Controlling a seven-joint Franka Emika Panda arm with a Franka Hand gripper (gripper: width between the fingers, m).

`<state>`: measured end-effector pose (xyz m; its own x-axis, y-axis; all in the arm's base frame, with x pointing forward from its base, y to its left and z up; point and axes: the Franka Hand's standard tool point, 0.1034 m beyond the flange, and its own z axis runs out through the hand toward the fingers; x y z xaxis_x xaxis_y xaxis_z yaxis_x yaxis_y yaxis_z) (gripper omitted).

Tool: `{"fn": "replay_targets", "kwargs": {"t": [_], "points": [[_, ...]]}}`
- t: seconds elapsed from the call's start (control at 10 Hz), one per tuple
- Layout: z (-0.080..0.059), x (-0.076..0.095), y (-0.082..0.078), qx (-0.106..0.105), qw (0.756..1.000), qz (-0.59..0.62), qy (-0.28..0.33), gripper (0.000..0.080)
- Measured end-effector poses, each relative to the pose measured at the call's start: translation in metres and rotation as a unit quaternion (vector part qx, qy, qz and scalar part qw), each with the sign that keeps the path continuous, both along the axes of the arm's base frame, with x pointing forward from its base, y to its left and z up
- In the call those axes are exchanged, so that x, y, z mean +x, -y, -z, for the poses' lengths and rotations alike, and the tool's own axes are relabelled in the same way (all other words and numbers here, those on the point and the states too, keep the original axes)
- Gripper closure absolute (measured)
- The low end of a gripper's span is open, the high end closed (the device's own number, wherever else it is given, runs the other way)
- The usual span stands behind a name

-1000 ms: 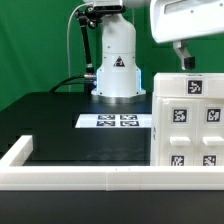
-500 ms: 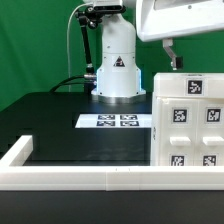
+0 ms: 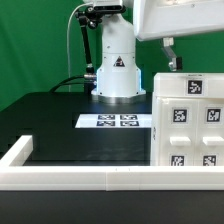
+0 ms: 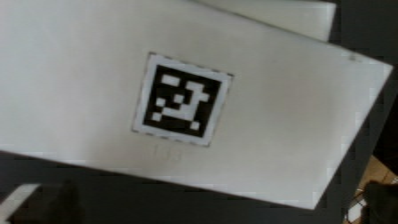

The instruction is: Assemble cabinet

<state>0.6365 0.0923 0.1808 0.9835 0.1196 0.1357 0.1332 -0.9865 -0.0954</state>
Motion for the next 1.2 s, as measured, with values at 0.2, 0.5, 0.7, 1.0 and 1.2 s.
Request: {"fn": "replay_targets", "kwargs": {"t": [0.2,0.5,0.7,1.0,1.2], "points": [[0.002,-0.003,0.003,-0.021,0.994,-0.106,0.002,0.0003],[0.003,-0.007,0.003,-0.053,0.967,-0.251,0.003,0.0003],[0.004,-0.006,0.009,-0.066,0.950,-0.304,0.005,0.0003],[0.003,-0.006,0.013,-0.093,0.903,-0.419,0.007,0.0003],[0.003,-0.008,0.011,-0.105,0.877,-0.469,-0.001,0.0003]]}}
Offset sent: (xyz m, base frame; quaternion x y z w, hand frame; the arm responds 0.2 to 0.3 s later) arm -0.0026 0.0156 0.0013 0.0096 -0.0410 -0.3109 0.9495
